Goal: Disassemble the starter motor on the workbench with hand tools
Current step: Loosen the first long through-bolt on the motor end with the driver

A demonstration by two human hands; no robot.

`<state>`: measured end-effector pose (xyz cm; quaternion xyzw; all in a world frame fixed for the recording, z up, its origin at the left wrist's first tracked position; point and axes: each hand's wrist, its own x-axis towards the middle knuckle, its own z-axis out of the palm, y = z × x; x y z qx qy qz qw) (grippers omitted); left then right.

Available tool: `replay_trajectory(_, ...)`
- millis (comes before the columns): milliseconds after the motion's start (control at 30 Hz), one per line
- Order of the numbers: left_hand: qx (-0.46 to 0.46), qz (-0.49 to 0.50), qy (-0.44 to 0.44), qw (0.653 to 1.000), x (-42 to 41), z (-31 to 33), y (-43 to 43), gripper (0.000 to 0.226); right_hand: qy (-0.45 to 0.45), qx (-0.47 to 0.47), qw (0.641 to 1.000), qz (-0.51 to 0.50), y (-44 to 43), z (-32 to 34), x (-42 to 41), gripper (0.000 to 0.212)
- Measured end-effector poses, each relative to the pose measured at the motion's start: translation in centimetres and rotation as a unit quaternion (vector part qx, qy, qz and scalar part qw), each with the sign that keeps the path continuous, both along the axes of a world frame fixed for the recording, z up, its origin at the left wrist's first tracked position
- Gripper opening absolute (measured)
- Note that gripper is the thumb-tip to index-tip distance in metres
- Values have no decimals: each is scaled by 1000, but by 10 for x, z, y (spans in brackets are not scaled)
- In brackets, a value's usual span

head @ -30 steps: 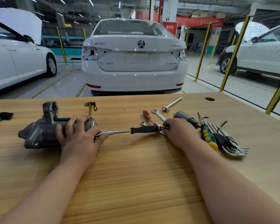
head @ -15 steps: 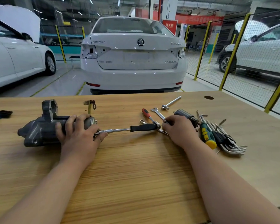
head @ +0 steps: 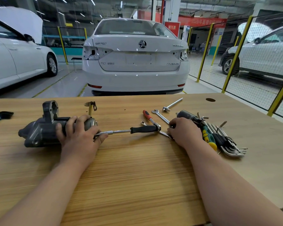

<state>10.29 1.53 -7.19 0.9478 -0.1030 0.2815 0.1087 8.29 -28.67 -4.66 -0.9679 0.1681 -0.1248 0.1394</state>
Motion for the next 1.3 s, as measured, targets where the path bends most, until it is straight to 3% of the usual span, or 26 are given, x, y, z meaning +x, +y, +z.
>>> replay_trajectory(167, 5, 1, 0, 1000, 0, 0, 1, 31, 17, -36, 999, 3, 2, 0, 7, 30)
replay_trajectory(333, 4, 1, 4, 1000, 0, 0, 0, 33, -14, -1, 1000, -15, 5, 3, 21, 29)
replay_trajectory(1100, -7, -12, -5, 1000, 3, -3, 2, 30, 26, -15, 999, 26, 7, 5, 16, 25)
replay_trajectory(1167, -6, -11, -3, 1000, 3, -3, 2, 31, 7, 6, 1000, 25, 5, 5, 15, 27)
replay_trajectory(1300, -3, -10, 2, 1000, 3, -2, 2, 39, -144, 126, 981, 17, 7, 7, 8, 30)
